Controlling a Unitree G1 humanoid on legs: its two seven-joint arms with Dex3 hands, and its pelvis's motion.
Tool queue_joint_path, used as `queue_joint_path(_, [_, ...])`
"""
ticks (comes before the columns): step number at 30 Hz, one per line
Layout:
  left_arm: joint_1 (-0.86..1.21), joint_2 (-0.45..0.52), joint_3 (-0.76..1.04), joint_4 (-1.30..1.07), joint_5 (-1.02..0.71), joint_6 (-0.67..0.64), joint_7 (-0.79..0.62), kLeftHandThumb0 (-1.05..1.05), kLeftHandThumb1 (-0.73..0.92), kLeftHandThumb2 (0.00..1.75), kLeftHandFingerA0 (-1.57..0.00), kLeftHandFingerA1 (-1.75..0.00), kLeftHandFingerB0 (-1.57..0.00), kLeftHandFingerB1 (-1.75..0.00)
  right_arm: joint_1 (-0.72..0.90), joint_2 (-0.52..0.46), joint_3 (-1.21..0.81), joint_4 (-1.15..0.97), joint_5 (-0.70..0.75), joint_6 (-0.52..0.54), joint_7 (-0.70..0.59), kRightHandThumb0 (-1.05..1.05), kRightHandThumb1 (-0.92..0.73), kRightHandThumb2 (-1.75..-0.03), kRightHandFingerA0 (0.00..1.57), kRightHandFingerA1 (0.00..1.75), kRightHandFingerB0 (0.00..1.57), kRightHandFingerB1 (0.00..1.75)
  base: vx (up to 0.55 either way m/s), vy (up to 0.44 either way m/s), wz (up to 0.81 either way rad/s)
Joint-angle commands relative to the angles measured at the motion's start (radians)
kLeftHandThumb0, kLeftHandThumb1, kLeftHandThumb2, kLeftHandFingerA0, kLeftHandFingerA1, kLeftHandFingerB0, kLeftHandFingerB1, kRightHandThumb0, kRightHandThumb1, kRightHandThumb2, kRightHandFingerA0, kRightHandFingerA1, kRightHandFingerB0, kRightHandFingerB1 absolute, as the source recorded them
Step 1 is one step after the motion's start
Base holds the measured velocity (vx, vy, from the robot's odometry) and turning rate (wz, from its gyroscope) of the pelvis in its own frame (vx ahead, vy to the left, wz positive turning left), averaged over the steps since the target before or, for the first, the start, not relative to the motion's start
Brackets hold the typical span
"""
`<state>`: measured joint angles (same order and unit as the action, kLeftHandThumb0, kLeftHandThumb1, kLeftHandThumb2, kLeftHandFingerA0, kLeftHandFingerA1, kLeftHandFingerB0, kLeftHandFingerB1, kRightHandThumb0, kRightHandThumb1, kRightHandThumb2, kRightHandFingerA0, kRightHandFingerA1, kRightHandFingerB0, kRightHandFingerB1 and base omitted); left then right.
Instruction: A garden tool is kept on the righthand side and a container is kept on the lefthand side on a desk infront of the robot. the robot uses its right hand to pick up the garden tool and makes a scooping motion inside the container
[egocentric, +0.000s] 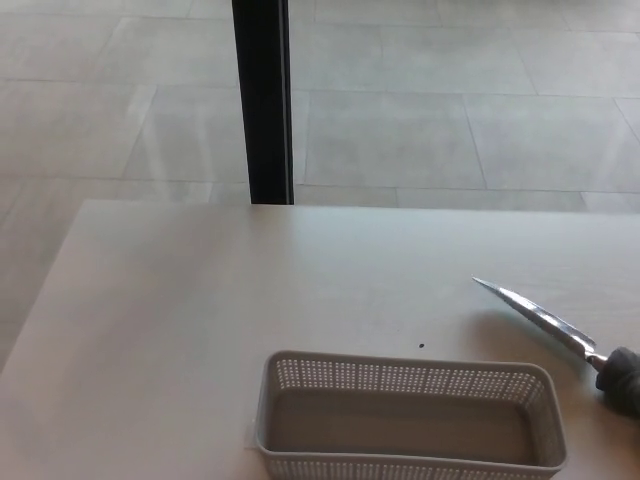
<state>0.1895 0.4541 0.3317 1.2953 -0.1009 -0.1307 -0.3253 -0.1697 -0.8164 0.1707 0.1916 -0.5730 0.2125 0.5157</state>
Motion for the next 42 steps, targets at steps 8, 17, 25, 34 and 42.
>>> queue_joint_path(8, [0.0, 0.008, 0.002, 0.007, -0.003, 0.017, 0.029, -0.83, -0.01, 1.15, -0.97, -1.22, -0.8, -1.05, 0.149, -0.107, -0.405, -0.214, 0.257, 0.034, 0.157, -1.03, -0.52, -0.88, 0.0, 0.0, 0.0, 0.0, 0.0, 0.0, 0.0])
queue_joint_path(17, [0.005, 0.008, 0.006, 0.001, -0.011, 0.002, 0.003, -0.93, -0.02, 1.16, -0.92, -1.24, -0.78, -1.06, 0.287, 0.044, -1.14, -0.157, 0.459, 0.122, 0.047, -0.9, -0.51, -1.01, 0.0, 0.42, 0.0, 0.54, 0.0, 0.0, 0.0])
queue_joint_path(25, [0.004, 0.01, -0.008, -0.01, 0.002, -0.018, -0.013, -0.94, -0.01, 1.07, -0.94, -1.16, -0.82, -0.98, 0.311, 0.191, -1.5, 0.226, 0.678, 0.134, -0.224, -0.87, -0.72, -0.63, 0.0, 0.59, 0.0, 0.72, 0.0, 0.0, 0.0])
queue_joint_path(34, [-0.017, -0.003, 0.021, 0.002, -0.029, 0.024, 0.008, -0.85, -0.07, 1.06, -0.9, -1.19, -0.8, -1.04, 0.236, 0.259, -1.651, 0.813, 0.961, -0.076, -0.454, -0.66, -0.65, -0.67, 0.0, 0.59, 0.0, 1.27, 0.0, 0.0, 0.0])
queue_joint_path(42, [0.006, -0.002, 0.009, -0.013, -0.018, 0.006, 0.0, -0.91, -0.11, 1.1, -0.92, -1.23, -0.83, -1.08, 0.255, 0.461, -1.558, 0.815, 0.872, -0.12, -0.442, -0.57, -0.66, -0.86, 0.0, 0.55, 0.0, 0.59, 0.0, 0.0, 0.0])
